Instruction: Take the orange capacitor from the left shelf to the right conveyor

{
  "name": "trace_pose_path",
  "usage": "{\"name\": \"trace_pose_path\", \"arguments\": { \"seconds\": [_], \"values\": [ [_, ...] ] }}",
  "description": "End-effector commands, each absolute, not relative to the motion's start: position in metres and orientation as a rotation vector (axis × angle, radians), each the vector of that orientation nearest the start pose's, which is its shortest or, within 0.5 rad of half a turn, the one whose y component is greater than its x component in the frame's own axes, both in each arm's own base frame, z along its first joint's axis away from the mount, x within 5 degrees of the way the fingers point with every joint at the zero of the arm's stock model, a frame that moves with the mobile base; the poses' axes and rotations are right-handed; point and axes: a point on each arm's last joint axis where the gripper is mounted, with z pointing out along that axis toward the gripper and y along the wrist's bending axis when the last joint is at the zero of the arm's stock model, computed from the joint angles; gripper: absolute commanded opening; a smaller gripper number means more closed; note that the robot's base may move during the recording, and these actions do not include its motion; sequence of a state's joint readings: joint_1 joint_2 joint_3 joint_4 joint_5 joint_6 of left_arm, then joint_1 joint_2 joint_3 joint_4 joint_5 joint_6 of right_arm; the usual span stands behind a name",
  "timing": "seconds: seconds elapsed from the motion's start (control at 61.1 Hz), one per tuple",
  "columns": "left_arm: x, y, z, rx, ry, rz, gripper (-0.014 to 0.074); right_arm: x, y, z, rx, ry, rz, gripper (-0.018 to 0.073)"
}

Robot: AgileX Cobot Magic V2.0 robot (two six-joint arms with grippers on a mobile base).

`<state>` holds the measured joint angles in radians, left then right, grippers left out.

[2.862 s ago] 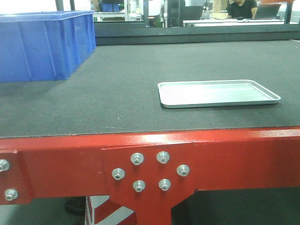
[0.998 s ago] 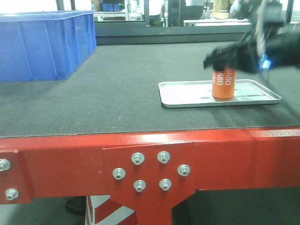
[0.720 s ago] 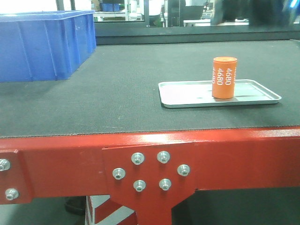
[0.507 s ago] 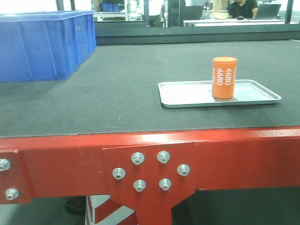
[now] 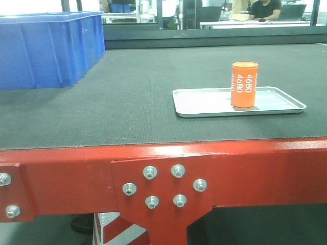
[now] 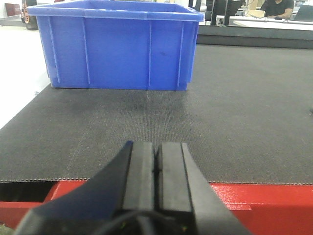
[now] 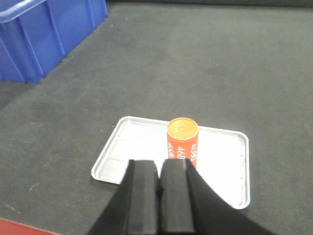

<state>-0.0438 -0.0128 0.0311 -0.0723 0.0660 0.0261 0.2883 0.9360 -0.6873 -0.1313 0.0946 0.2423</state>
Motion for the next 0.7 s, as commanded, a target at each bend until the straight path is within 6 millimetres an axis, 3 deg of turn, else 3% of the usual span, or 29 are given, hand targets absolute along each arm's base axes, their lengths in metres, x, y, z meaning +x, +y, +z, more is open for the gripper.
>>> {"name": "trace_pose_path", "arguments": {
  "seconds": [0.0, 0.442, 0.572, 0.687],
  "values": [
    [0.055, -0.002, 0.208, -0.005, 1.466, -0.075, -0.0127, 0.194, 0.057, 0.349, -0.152, 1.722, 0.289, 0.0056],
    [0.055, -0.002, 0.208, -0.005, 1.466, -0.075, -0.0127, 0.191, 0.055, 0.345, -0.156, 1.736, 0.278, 0.0056],
    [0.055, -0.002, 0.208, -0.005, 1.466, -0.075, -0.0127, 0.162, 0.046, 0.336, -0.155, 1.708, 0.275, 0.0056],
    [0.055, -0.002, 0.208, -0.005, 1.466, -0.075, -0.0127, 0.130, 0.033, 0.313, -0.166, 1.686, 0.218, 0.0056]
  ]
}}
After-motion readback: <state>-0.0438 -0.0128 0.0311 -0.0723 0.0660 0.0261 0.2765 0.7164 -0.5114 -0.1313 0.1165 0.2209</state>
